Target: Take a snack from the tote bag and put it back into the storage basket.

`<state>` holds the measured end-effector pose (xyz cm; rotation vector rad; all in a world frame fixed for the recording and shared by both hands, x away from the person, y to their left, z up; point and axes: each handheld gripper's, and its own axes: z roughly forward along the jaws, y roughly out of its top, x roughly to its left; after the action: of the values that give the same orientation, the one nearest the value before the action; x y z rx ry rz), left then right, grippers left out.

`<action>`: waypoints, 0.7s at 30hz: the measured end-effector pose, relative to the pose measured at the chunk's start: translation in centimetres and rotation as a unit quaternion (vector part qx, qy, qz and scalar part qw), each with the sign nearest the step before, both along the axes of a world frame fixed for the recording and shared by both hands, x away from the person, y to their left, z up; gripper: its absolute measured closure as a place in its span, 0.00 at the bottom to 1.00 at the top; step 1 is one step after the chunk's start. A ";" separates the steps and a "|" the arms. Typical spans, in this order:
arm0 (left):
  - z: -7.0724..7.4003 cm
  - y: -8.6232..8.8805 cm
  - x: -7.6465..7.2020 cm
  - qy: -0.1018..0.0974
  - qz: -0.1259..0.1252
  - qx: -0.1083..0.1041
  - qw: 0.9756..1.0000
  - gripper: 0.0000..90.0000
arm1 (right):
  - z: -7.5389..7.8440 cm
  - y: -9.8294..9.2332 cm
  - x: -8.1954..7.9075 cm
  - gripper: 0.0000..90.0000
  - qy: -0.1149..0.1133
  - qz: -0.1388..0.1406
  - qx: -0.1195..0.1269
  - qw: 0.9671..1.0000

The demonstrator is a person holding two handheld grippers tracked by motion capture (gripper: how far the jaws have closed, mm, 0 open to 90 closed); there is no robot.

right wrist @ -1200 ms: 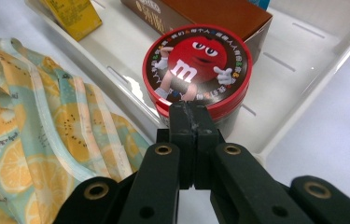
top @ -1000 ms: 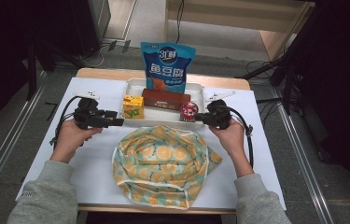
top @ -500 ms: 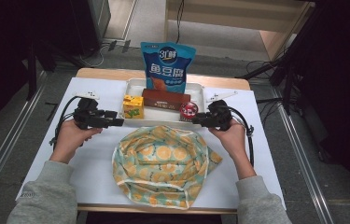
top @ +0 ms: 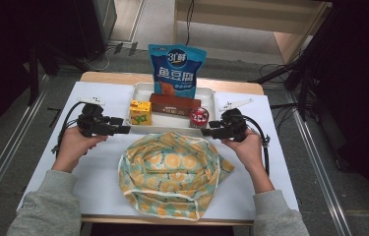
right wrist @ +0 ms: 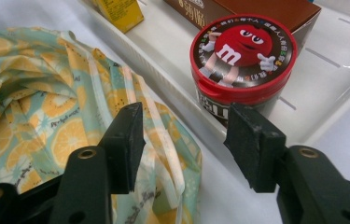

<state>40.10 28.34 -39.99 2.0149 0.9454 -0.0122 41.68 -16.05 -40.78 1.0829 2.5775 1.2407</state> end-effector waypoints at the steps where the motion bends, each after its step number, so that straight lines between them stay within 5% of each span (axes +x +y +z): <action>1: 0.0 0.1 0.0 -0.001 0.000 0.001 1.000 0.42 | 0.0 -0.1 -0.1 0.51 -0.002 -0.001 0.000 1.000; 21: -0.2 0.4 -0.3 0.003 0.001 -0.002 1.000 0.41 | -0.7 -2.7 -2.5 0.42 -0.004 -0.010 0.001 1.000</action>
<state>39.82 28.77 -40.17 2.0107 0.9500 -0.0181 39.14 -18.73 -41.47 1.0973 2.5542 1.2401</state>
